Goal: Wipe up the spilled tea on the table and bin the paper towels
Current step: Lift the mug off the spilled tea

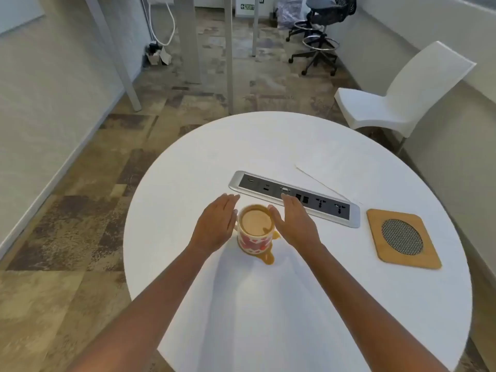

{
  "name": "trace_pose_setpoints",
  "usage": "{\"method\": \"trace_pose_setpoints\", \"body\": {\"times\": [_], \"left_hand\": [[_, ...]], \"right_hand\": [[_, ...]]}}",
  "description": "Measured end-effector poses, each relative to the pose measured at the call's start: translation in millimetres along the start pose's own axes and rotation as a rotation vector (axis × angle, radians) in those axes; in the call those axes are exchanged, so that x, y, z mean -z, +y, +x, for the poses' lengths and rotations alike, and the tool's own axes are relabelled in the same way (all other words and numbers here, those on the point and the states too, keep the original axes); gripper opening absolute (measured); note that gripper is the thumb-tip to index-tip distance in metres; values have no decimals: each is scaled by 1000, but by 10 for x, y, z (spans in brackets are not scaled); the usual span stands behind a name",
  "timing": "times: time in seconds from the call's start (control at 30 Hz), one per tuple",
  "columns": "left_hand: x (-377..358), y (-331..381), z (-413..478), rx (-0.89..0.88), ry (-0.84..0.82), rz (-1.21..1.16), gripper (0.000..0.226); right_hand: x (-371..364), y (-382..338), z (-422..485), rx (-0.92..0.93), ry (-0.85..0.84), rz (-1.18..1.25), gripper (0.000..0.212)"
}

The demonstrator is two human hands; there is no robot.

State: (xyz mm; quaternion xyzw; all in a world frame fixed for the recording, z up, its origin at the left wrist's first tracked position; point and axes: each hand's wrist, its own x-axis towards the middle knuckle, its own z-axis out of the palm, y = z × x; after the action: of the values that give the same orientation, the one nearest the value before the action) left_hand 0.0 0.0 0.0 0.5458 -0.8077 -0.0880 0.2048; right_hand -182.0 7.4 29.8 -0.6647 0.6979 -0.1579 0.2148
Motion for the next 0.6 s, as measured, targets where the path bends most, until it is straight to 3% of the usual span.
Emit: {"method": "trace_pose_setpoints", "body": {"times": [0.07, 0.3, 0.6], "left_hand": [[16, -98, -4, 48, -48, -66, 35], [-68, -311, 32, -26, -176, -59, 31], [-60, -403, 82, -77, -253, -95, 28]], "right_hand": [[-15, -103, 53, -31, -45, -13, 64], [-111, -441, 66, -71, -149, -137, 92], [-263, -564, 72, -149, -241, -298, 89]]}}
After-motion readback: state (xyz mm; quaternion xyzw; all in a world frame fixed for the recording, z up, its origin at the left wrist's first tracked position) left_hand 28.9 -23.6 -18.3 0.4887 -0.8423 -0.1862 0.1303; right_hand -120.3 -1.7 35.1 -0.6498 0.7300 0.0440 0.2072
